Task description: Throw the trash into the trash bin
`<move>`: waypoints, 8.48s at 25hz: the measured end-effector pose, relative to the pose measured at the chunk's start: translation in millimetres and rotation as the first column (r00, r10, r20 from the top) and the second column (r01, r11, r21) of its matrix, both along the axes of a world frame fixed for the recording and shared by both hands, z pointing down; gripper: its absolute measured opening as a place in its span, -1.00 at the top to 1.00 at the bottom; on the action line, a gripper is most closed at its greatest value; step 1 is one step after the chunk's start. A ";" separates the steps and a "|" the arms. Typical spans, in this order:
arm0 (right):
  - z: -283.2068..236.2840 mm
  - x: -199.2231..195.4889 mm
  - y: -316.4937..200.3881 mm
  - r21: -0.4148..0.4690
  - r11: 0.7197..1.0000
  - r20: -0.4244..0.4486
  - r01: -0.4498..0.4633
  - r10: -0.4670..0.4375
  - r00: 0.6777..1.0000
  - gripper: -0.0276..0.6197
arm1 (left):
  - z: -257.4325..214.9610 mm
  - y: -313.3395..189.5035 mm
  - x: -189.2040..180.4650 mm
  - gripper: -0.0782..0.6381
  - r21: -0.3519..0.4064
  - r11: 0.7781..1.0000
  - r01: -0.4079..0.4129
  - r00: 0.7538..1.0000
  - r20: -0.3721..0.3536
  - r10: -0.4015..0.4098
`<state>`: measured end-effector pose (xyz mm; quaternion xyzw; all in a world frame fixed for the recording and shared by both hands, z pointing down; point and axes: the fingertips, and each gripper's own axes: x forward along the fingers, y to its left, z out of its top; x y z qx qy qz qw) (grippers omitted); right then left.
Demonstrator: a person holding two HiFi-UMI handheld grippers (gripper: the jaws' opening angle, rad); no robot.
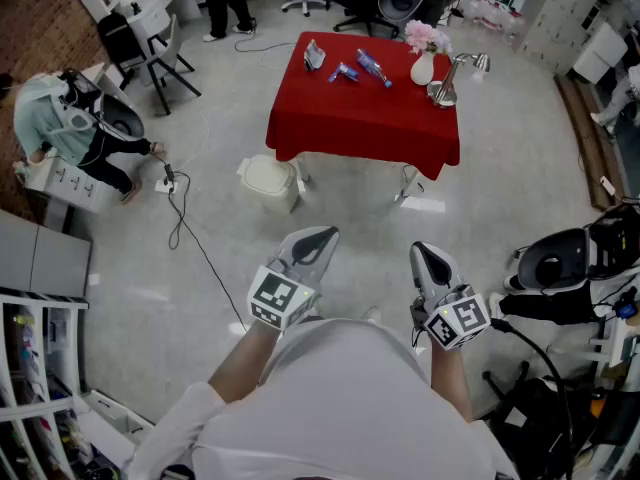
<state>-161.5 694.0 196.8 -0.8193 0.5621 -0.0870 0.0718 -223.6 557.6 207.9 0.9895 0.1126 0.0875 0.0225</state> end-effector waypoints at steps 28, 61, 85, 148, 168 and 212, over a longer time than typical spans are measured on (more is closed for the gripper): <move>2.0 -16.5 -34.5 -0.009 1.000 0.012 -0.027 0.027 1.000 0.91 | 3.4 -27.9 -7.1 0.77 0.000 0.998 -0.063 0.998 0.006 0.063; 28.3 -9.2 -150.7 -0.058 0.998 0.049 0.016 -0.013 0.999 0.91 | 21.1 -134.1 -5.4 0.77 0.059 0.996 -0.068 0.998 0.023 0.067; 87.1 219.7 -288.7 -0.116 0.890 0.116 0.440 -0.428 0.896 0.91 | 74.4 -248.7 166.7 0.77 0.059 0.936 0.348 0.927 0.127 -0.353; 510.7 254.8 -420.3 -0.287 0.893 0.492 0.348 -0.174 0.853 0.91 | 813.3 -454.0 241.8 0.77 0.226 0.845 0.485 0.415 0.791 -0.450; 503.8 270.2 -416.4 -0.280 0.882 0.464 0.379 -0.222 0.858 0.91 | 817.4 -462.0 237.2 0.76 0.291 0.769 0.569 0.298 0.799 -0.522; 249.1 225.3 -455.4 -0.283 0.862 0.310 0.421 -0.333 0.890 0.91 | 282.4 -443.0 172.1 0.76 -0.037 0.838 0.545 0.751 0.466 -0.468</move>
